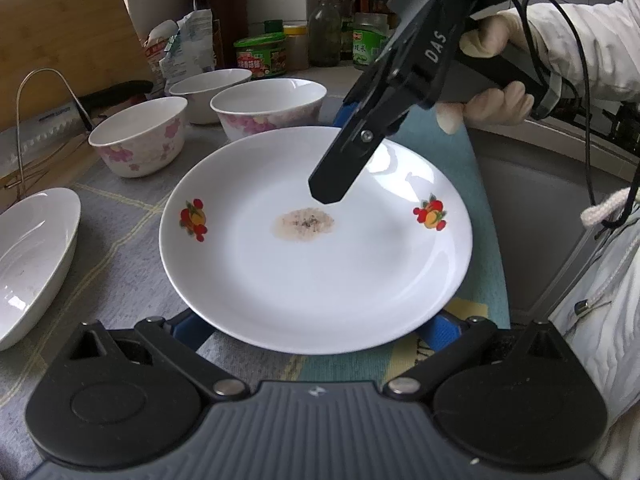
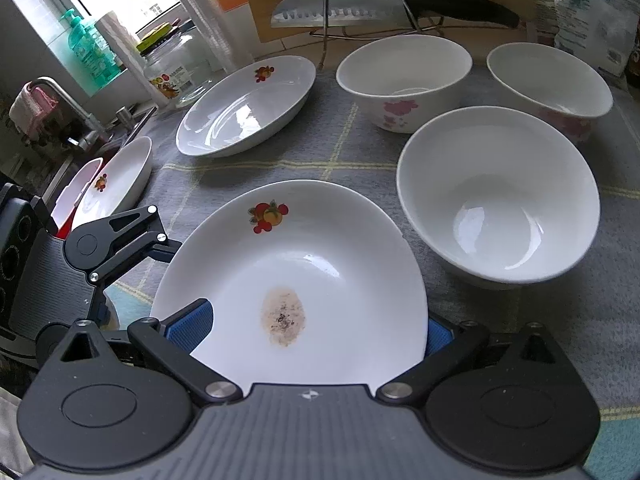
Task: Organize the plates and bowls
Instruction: 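Lift the stained plate with the right tool and carry it toward the left tool's plate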
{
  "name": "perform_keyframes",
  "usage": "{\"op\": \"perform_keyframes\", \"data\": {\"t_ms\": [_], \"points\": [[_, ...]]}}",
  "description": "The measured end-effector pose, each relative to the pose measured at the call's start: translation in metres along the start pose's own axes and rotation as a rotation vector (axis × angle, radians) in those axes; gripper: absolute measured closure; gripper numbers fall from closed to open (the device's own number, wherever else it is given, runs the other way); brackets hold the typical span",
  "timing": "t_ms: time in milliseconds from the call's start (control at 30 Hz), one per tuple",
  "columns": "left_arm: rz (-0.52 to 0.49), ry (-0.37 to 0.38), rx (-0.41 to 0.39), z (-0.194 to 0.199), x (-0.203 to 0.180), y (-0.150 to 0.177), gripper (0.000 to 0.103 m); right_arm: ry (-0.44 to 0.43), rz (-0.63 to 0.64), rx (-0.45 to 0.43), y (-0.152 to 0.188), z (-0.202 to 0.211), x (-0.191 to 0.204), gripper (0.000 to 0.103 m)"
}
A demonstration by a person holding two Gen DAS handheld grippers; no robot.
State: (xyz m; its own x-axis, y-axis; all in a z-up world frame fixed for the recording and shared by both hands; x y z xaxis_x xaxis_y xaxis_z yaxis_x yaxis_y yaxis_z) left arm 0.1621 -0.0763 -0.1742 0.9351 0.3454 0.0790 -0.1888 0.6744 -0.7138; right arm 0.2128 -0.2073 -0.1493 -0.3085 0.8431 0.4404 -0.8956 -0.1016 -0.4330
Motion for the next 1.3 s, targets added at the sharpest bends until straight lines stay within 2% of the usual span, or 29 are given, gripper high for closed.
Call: {"op": "perform_keyframes", "data": {"t_ms": [733,1300], "points": [[0.053,-0.035,-0.012,0.036,0.009,0.003,0.001,-0.012,0.068,0.012,-0.013,0.001,0.036,0.0],[0.118,-0.124,-0.024,0.082,0.031,0.026,0.001,-0.048,0.165,0.03,-0.037,-0.024,0.091,0.0]]}}
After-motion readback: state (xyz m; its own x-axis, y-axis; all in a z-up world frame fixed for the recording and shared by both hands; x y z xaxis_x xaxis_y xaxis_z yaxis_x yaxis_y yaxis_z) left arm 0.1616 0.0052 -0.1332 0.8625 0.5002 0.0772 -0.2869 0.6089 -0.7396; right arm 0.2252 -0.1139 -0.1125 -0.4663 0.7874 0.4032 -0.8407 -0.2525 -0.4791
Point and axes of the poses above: each gripper's, at about its wrist camera, not at the fingertips, and z roughly against the way its jaws point, x to its left, y to its underside, the point moved 9 cm from there along -z, roughly the way its jaws point, and after that the axes turned 5 degrees about -y, right-handed, at the moved point
